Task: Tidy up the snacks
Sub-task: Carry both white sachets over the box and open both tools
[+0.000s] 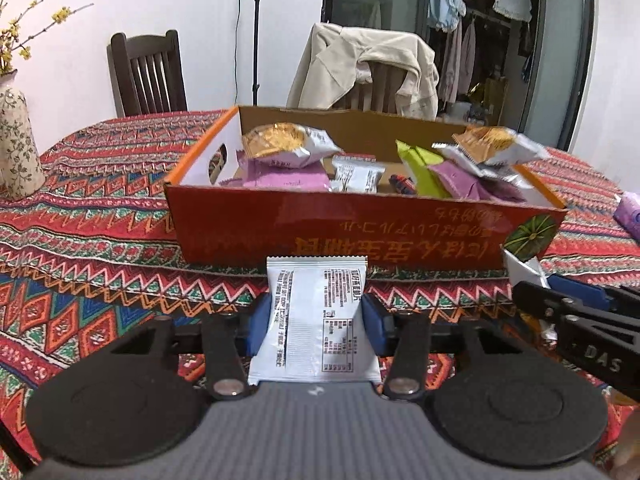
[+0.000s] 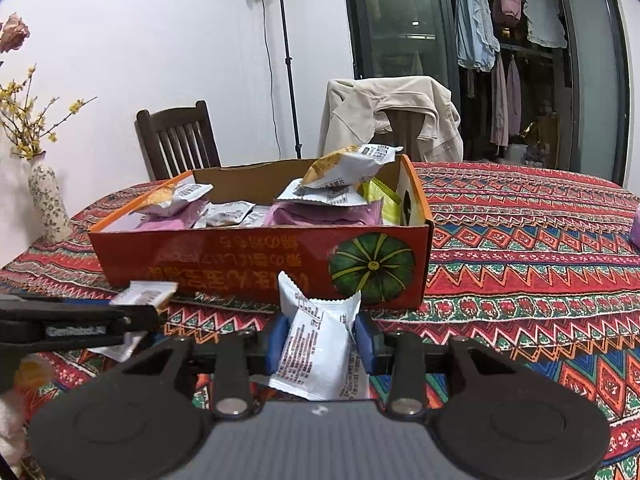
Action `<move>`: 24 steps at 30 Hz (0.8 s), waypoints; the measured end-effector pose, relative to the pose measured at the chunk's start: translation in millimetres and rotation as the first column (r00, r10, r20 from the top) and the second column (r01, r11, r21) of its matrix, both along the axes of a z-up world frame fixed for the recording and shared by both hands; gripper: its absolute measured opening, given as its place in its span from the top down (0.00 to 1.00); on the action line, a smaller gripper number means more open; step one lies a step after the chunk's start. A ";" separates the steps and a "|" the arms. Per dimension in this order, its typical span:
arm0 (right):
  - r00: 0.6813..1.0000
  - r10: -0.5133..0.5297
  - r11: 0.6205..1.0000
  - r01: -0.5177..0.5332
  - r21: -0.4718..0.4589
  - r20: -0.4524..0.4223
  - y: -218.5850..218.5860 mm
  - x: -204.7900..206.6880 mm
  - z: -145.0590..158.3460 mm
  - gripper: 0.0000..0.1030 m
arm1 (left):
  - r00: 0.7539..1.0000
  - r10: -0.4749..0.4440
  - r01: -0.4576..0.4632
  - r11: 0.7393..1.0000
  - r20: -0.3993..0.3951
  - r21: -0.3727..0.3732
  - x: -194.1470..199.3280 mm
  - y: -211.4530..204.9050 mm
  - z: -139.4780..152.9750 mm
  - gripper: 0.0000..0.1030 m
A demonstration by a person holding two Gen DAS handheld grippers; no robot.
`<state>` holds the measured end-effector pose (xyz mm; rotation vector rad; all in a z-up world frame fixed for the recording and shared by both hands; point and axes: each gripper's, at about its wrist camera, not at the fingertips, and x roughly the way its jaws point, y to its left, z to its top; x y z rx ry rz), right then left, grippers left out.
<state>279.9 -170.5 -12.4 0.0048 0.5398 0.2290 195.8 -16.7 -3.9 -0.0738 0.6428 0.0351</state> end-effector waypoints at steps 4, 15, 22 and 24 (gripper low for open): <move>1.000 0.019 1.000 -0.020 0.012 0.018 1.8 -7.7 7.7 0.64 | 0.999 -0.009 0.009 1.000 0.045 -0.005 -10.7 2.8 14.1 0.52; 0.988 0.069 0.996 -0.075 0.041 0.135 19.2 -25.1 54.1 0.64 | 0.979 -0.019 0.029 0.998 0.203 -0.049 -18.4 12.0 70.4 0.52; 0.983 0.066 0.996 -0.076 0.053 0.173 31.9 -2.4 77.7 0.64 | 0.967 -0.005 0.021 0.998 0.254 -0.060 6.7 17.4 98.2 0.52; 0.982 0.063 0.996 -0.073 0.054 0.179 36.1 8.0 83.4 0.64 | 0.965 0.002 0.016 0.998 0.261 -0.064 16.9 19.2 104.3 0.52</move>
